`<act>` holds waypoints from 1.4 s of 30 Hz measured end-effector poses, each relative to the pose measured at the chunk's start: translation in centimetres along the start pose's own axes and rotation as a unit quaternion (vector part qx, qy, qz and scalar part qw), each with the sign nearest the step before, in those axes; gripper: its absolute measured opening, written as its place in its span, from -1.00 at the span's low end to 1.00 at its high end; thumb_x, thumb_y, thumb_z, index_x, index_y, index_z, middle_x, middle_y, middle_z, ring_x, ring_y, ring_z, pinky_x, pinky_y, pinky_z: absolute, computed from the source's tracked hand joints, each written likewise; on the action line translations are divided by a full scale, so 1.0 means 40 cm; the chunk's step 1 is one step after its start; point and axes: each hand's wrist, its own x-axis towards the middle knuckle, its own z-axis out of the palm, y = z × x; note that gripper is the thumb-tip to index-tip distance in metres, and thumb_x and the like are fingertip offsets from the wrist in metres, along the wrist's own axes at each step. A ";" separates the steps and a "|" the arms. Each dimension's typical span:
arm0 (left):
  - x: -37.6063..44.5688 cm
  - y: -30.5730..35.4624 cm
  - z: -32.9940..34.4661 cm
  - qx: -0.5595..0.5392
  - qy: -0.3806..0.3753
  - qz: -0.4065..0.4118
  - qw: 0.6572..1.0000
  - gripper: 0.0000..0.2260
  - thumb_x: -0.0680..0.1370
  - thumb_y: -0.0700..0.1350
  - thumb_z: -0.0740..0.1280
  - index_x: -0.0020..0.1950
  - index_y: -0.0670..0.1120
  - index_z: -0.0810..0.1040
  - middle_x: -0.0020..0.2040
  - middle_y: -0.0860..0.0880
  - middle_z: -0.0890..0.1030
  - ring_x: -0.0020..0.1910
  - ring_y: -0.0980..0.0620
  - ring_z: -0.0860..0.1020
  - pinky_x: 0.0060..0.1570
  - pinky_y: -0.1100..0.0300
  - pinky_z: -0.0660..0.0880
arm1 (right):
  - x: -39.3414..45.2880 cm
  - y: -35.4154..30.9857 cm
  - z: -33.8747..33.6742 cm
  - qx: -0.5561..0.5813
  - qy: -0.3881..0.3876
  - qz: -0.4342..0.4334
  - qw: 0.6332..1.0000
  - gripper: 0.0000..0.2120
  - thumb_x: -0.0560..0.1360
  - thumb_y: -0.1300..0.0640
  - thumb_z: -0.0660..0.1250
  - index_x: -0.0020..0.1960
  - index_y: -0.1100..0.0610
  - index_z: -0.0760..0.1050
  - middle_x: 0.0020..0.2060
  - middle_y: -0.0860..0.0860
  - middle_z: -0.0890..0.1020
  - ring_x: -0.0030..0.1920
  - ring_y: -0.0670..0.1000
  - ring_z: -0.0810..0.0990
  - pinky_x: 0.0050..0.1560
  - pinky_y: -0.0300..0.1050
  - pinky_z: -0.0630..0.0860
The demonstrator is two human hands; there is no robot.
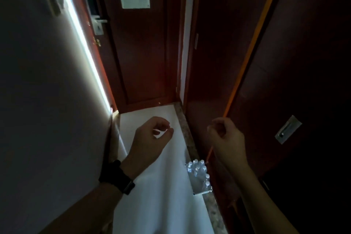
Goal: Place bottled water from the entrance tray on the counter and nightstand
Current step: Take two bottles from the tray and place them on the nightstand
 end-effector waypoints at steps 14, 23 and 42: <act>0.459 -0.482 0.337 0.043 -0.156 -0.062 0.985 -0.86 0.46 -0.11 0.45 -0.03 0.04 0.57 -0.06 0.16 0.63 -0.03 0.22 0.59 -0.08 0.25 0.57 | 0.414 0.433 0.261 -0.047 0.020 0.186 0.981 -0.91 0.48 0.18 0.39 -0.01 0.10 0.56 -0.21 -0.03 0.67 -0.17 -0.10 0.65 -0.14 -0.34 0.45; 0.584 -0.886 0.637 0.040 -0.255 -0.152 0.954 -0.80 0.41 -0.09 0.54 -0.03 0.01 0.61 -0.08 0.07 0.67 -0.06 0.14 0.61 -0.07 0.34 0.48 | 0.558 0.853 0.490 -0.059 0.074 0.337 0.937 -0.84 0.44 0.10 0.48 -0.01 0.02 0.57 -0.10 -0.01 0.71 -0.08 -0.04 0.66 -0.06 -0.20 0.53; 0.291 -2.251 1.416 0.153 -0.475 -0.049 0.865 -0.35 0.40 -0.03 0.53 0.43 -0.08 0.36 0.34 0.00 0.52 0.29 0.03 0.50 0.24 0.19 0.45 | 0.348 2.206 1.196 -0.124 0.111 0.434 0.886 -0.39 0.36 0.24 0.48 0.37 0.12 0.40 0.27 0.02 0.52 0.26 0.01 0.44 0.26 -0.07 0.39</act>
